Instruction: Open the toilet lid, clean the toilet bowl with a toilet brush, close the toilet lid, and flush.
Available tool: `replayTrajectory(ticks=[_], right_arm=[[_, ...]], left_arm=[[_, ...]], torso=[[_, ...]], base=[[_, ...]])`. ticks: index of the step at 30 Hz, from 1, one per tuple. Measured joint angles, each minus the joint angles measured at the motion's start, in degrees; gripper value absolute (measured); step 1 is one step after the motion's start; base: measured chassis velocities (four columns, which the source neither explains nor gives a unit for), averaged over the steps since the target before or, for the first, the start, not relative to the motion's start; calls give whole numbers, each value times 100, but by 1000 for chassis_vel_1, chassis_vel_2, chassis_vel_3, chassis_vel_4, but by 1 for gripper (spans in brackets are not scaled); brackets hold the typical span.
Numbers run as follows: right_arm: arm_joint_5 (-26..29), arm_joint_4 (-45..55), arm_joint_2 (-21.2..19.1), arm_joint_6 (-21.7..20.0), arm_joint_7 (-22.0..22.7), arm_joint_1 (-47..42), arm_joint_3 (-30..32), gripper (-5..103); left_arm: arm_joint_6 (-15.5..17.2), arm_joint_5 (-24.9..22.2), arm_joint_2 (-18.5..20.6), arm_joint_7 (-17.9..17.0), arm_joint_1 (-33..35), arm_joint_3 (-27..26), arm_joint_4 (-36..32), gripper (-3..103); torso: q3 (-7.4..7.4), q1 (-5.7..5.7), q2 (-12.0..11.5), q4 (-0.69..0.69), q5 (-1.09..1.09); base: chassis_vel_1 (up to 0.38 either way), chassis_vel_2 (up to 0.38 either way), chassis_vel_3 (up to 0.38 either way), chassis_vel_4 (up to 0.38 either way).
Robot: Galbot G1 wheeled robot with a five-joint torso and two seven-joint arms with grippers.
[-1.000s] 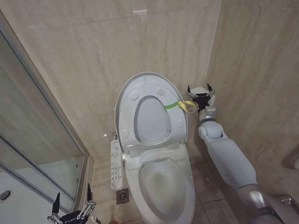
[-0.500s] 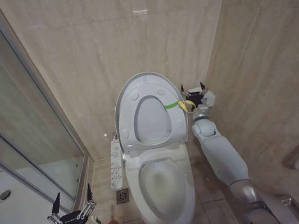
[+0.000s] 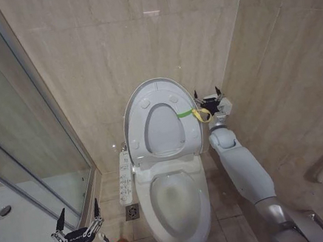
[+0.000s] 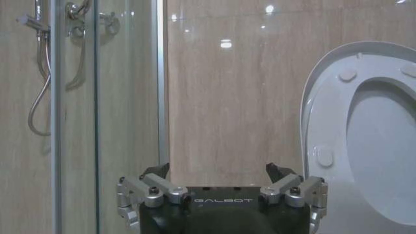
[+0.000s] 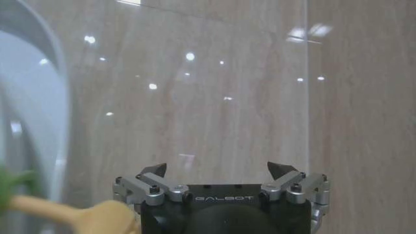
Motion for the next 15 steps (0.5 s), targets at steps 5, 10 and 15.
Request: replayTrajectory(ticks=[5, 10, 15], right_arm=[[97, 222, -38, -73, 17, -117, -184, 100], [175, 460, -89, -133, 24, -265, -327, 100], [426, 859, -373, -244, 17, -499, -407, 100]], left_arm=[[0, 0, 0, 0, 0, 0, 0, 97], [0, 0, 0, 0, 0, 0, 0, 97], [0, 0, 0, 0, 0, 0, 0, 97]], torso=[[0, 0, 0, -2, 0], [0, 0, 0, 0, 0], [0, 0, 0, 2, 1]], base=[[0, 0, 0, 0], [0, 0, 0, 0], [0, 0, 0, 0]])
